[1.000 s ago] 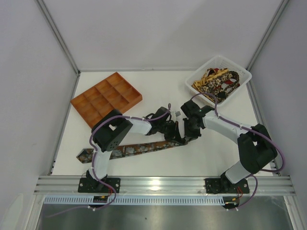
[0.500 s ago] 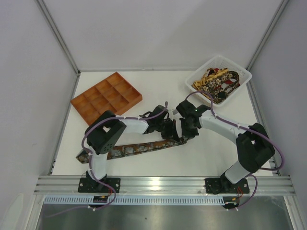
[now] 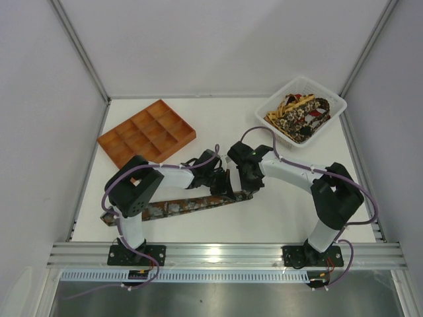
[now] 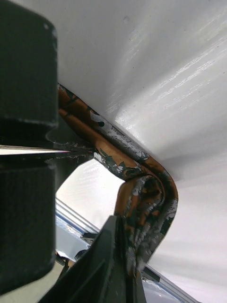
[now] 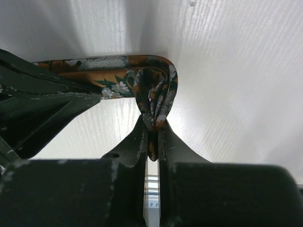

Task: Roll the ties
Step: Roll the tie

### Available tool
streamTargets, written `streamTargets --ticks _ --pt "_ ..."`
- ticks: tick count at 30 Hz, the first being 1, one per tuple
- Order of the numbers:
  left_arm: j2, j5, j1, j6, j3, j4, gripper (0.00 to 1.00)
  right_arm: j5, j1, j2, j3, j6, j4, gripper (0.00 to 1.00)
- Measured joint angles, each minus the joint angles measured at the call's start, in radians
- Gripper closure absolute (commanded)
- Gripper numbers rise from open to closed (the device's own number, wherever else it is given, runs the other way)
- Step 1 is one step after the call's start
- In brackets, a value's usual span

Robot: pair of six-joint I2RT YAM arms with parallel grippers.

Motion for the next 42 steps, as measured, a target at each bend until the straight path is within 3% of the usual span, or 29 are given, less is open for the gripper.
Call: streamTargets --ticks 3,12,23,24,30,42 --pt "0.0 0.0 0.001 0.0 -0.004 0.005 0.99 0.014 0.023 0.029 0.024 0.007 -0.011 0.92" --pt "0.002 0.002 0.003 -0.001 -0.006 0.035 0.99 0.029 0.064 0.06 0.071 0.025 -0.034 0.69" --pt "0.008 0.016 0.011 -0.008 -0.024 0.073 0.99 -0.003 0.078 0.077 0.084 0.023 -0.026 0.52" --pt "0.01 0.018 0.011 -0.008 -0.024 0.075 1.0 -0.009 0.078 0.077 0.084 0.019 -0.023 0.48" --pt "0.015 0.027 0.013 -0.01 -0.024 0.084 1.0 -0.051 0.078 0.079 0.084 -0.019 0.0 0.42" --pt "0.016 0.033 0.028 -0.018 -0.031 0.089 1.0 -0.233 0.027 0.071 -0.006 -0.077 0.136 0.43"
